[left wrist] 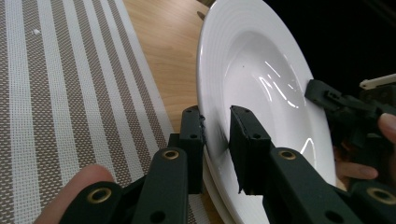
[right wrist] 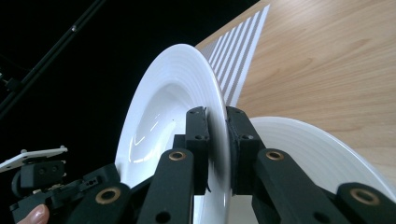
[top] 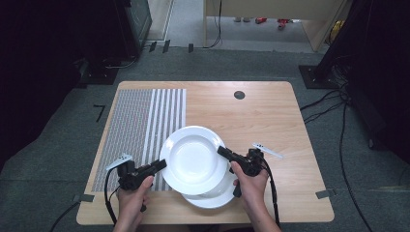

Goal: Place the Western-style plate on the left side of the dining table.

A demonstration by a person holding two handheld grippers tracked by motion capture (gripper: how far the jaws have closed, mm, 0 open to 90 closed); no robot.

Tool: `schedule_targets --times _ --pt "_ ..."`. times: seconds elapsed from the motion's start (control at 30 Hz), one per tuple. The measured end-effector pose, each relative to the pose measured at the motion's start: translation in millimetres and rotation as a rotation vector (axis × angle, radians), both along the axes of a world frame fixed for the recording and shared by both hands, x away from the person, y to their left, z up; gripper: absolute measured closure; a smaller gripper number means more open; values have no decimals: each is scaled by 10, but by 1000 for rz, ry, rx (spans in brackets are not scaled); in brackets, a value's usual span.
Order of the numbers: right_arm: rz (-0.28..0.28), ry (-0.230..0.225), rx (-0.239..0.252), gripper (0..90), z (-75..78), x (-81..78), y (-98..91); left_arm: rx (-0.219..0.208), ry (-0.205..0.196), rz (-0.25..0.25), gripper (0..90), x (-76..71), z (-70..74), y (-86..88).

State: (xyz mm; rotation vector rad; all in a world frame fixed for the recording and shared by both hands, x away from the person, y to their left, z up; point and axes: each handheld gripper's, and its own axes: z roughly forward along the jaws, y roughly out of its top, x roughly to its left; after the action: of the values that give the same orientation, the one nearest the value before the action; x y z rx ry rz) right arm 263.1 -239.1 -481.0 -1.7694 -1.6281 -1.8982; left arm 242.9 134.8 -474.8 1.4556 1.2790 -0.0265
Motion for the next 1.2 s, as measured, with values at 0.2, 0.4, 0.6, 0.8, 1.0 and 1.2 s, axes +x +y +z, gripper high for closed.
schedule_targets --times 0.2,0.4,0.6,0.8,1.0,1.2 --pt "18 1 4 823 72 79 126 -31 -5 38 779 19 52 164" --pt "54 8 -9 823 146 240 361 -33 5 88 779 50 86 350" --pt "89 29 -10 823 184 415 598 -40 9 148 778 87 106 552" --pt "136 51 -15 826 260 628 854 -57 5 206 777 128 135 777" --pt "180 79 -7 831 320 874 1105 -74 19 257 776 185 145 984" --pt "204 119 13 834 267 1097 1294 -75 46 292 777 303 115 1133"
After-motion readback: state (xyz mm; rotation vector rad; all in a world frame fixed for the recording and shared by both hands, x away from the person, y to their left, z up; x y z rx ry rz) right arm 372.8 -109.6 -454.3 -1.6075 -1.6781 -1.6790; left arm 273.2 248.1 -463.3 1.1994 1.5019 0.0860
